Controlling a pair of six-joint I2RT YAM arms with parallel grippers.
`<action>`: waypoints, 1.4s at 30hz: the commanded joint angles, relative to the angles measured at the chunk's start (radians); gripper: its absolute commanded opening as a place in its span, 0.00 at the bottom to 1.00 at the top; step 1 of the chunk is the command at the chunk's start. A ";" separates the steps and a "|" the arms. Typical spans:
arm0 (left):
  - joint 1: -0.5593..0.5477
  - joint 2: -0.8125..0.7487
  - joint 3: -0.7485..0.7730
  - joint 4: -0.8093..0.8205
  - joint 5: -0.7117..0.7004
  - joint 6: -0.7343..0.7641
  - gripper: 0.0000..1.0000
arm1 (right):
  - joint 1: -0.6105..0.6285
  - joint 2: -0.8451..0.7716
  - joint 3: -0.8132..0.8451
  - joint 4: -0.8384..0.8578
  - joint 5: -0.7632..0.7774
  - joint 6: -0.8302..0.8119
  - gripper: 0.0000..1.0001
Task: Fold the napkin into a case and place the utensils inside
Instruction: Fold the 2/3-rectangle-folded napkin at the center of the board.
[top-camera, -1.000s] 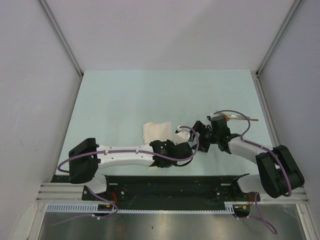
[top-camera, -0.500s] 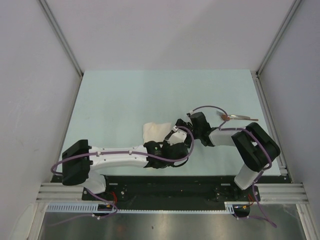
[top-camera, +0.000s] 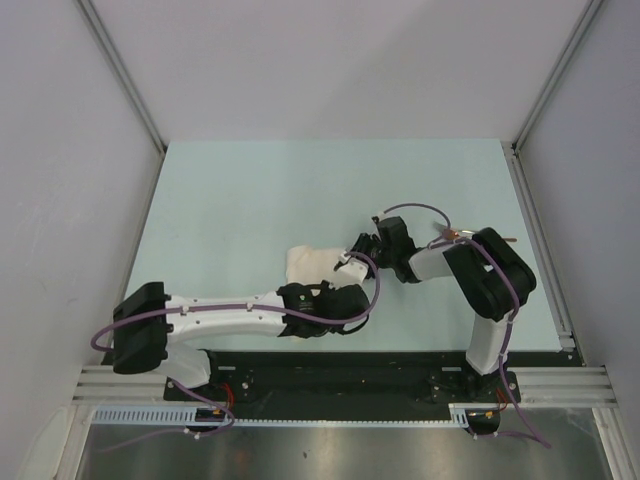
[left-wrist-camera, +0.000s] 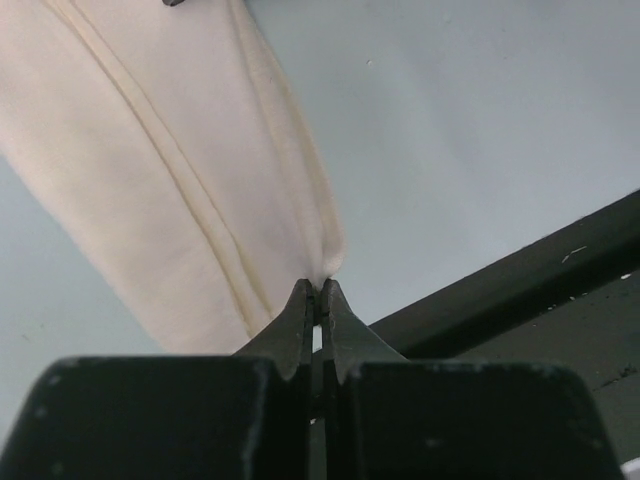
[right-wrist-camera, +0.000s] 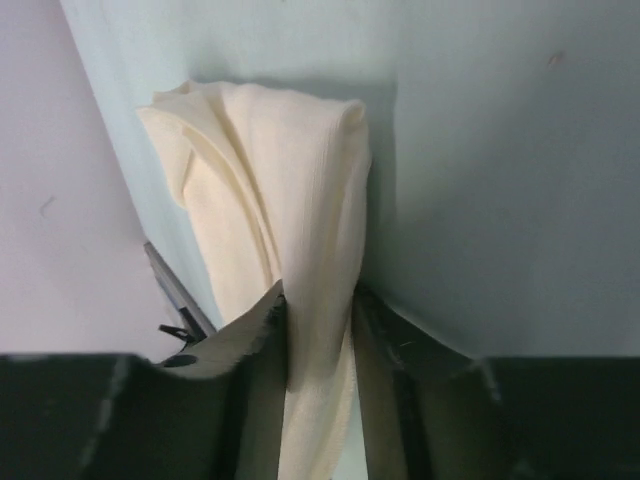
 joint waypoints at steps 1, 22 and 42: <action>0.007 -0.059 -0.022 0.084 0.053 0.022 0.00 | -0.007 0.015 0.053 0.036 0.048 -0.053 0.24; 0.578 -0.038 -0.150 0.429 0.512 -0.007 0.13 | -0.047 -0.098 0.120 -0.294 0.126 -0.253 0.00; 0.688 -0.056 -0.328 0.467 0.456 -0.070 0.07 | 0.171 -0.013 0.457 -0.742 0.424 -0.048 0.00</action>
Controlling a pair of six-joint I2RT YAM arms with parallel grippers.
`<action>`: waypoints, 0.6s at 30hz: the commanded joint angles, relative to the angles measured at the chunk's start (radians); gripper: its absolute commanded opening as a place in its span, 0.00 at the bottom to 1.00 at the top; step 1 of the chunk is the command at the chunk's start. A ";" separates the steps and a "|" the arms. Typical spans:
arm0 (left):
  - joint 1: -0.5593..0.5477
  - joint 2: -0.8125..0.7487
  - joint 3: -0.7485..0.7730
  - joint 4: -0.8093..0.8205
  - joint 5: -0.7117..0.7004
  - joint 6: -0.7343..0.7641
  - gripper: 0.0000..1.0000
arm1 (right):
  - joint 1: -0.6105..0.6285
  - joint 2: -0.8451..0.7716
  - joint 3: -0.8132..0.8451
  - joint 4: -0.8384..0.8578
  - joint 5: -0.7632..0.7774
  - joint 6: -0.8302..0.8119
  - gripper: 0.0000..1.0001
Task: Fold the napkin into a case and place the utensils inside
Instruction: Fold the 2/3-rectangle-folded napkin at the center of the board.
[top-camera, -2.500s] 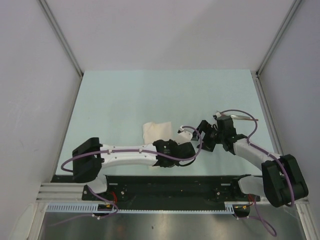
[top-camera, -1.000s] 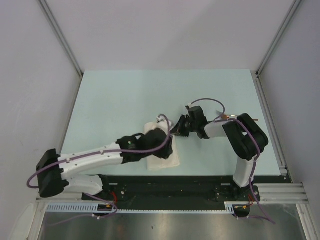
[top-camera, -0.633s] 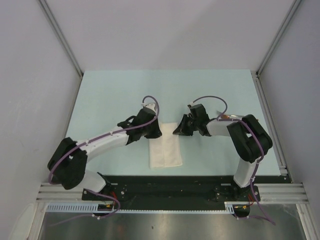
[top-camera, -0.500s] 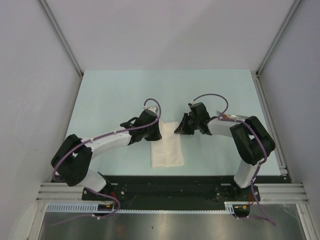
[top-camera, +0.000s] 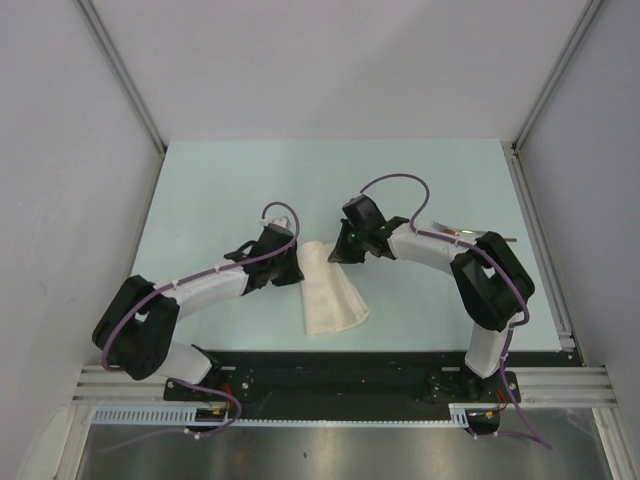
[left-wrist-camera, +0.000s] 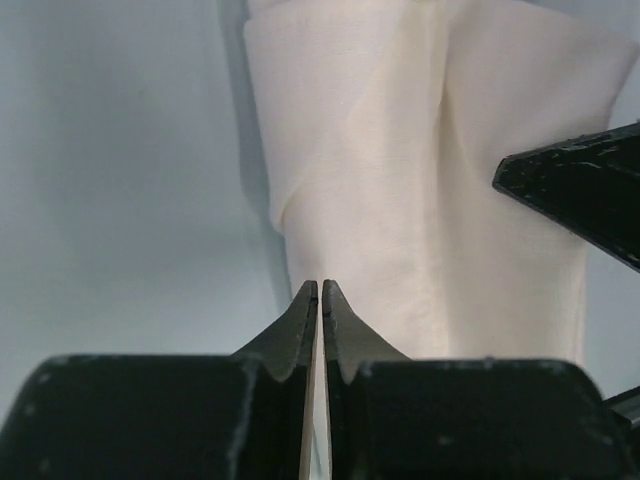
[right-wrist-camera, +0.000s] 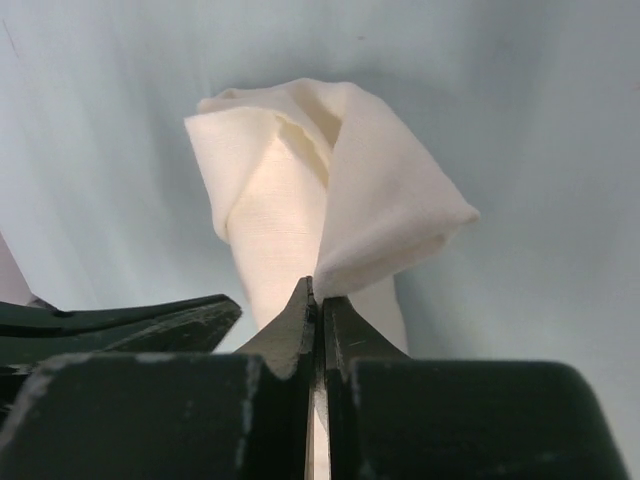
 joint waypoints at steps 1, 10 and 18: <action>0.006 0.006 -0.046 0.047 0.003 -0.042 0.07 | 0.047 0.048 0.101 -0.118 0.106 0.126 0.00; 0.001 0.051 -0.079 0.115 0.046 -0.062 0.06 | 0.127 0.141 0.221 -0.188 0.191 0.324 0.00; -0.002 0.042 -0.116 0.152 0.063 -0.073 0.06 | 0.161 0.175 0.244 -0.181 0.242 0.476 0.00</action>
